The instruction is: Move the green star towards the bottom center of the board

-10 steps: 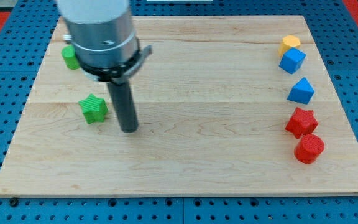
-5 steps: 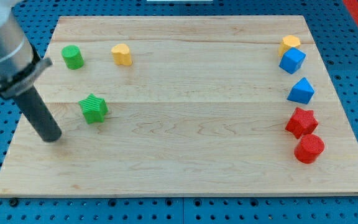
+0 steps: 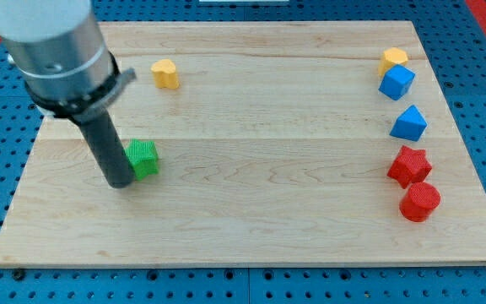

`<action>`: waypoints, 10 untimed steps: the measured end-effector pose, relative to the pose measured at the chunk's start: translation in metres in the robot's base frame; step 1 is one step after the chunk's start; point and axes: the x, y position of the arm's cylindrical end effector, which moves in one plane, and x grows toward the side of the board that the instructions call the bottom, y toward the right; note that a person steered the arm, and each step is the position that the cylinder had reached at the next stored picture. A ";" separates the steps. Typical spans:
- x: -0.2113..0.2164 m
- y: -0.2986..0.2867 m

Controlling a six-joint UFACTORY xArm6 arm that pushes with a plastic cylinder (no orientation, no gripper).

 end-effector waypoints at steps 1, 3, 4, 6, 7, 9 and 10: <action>0.019 0.039; 0.026 0.002; -0.005 -0.033; -0.063 -0.023; -0.055 -0.014; -0.024 0.056; -0.015 0.106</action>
